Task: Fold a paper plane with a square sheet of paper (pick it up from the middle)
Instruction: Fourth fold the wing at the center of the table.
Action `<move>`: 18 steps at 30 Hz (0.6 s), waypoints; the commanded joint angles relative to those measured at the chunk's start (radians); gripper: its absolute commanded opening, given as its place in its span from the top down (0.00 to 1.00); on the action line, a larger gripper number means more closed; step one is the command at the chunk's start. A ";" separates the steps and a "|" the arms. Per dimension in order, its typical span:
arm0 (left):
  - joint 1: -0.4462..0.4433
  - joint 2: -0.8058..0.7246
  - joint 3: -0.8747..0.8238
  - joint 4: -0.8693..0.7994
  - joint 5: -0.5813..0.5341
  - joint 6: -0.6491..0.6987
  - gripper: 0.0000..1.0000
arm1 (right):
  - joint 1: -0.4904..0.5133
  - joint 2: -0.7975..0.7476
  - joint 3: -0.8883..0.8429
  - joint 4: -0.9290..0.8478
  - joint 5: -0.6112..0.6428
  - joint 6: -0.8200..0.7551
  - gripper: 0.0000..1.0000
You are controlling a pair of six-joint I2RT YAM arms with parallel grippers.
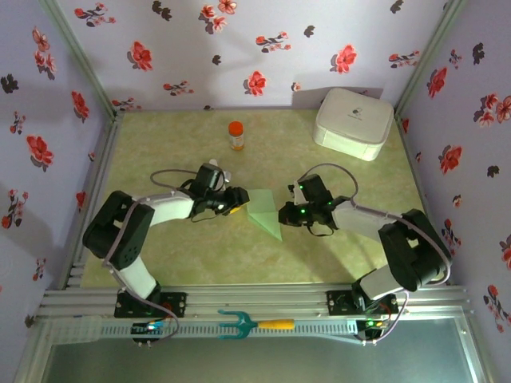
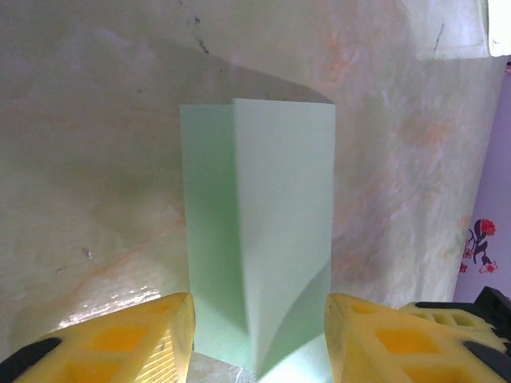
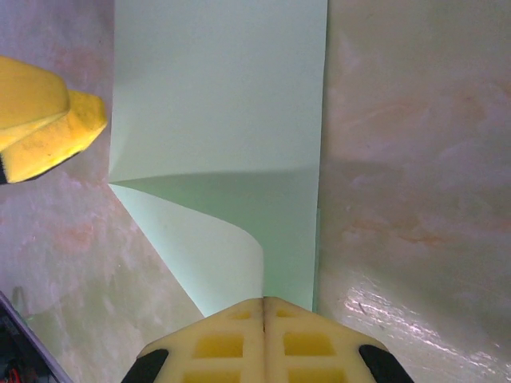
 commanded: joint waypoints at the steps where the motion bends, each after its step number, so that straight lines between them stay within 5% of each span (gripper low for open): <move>1: 0.000 0.027 0.031 0.029 0.026 -0.016 0.52 | -0.013 -0.030 -0.017 0.030 -0.022 0.014 0.95; 18: -0.020 0.081 0.050 0.123 0.062 -0.067 0.55 | -0.017 -0.039 -0.034 0.044 -0.021 0.024 0.95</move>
